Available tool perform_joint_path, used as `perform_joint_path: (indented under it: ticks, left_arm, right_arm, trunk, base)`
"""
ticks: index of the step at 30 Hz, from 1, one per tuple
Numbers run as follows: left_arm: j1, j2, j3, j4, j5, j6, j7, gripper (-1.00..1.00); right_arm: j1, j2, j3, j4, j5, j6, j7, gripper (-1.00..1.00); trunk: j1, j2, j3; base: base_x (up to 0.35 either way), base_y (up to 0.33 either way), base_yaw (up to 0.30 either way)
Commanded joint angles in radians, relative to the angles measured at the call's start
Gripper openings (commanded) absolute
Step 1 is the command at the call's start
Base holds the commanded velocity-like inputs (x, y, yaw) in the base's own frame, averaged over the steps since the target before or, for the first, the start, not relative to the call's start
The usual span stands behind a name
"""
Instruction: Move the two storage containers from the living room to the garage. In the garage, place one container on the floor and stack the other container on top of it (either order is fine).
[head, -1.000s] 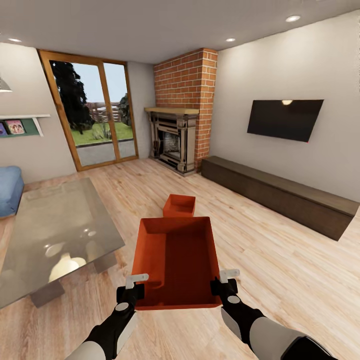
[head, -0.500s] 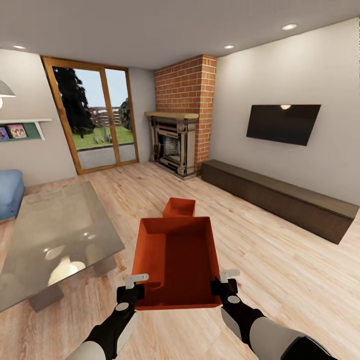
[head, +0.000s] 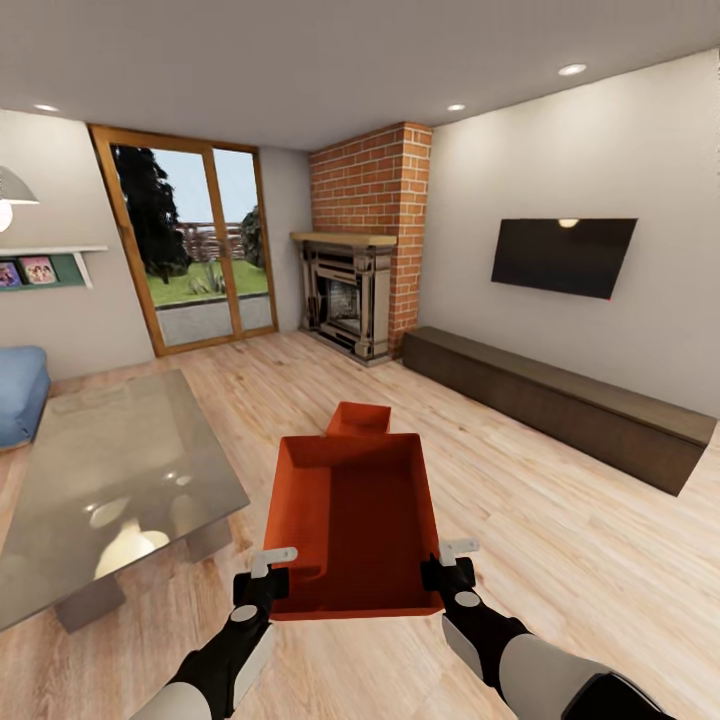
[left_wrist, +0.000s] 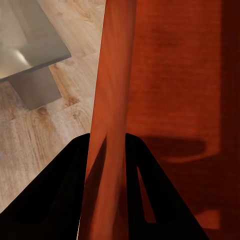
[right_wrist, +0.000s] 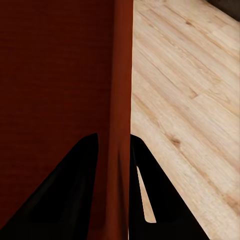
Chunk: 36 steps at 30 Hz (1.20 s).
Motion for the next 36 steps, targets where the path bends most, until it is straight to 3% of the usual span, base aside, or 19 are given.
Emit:
perform_joint_path:
  ticks: [1, 36]
  left_arm:
    - [-0.001, 0.001, 0.044, 0.003, 0.027, -0.004, 0.018, -1.00]
    - [-0.001, 0.001, 0.044, 0.003, 0.027, -0.004, 0.018, -1.00]
  right_arm:
    - [-0.001, 0.000, -0.036, -0.001, 0.001, -0.022, -0.005, -1.00]
    - [-0.001, 0.002, -0.036, -0.001, 0.001, -0.022, -0.005, -1.00]
  trunk:
    - [0.000, -0.001, 0.000]
    - [0.000, -0.001, 0.055]
  base:
    - [0.000, 0.000, 0.000]
    - [0.000, 0.000, 0.000]
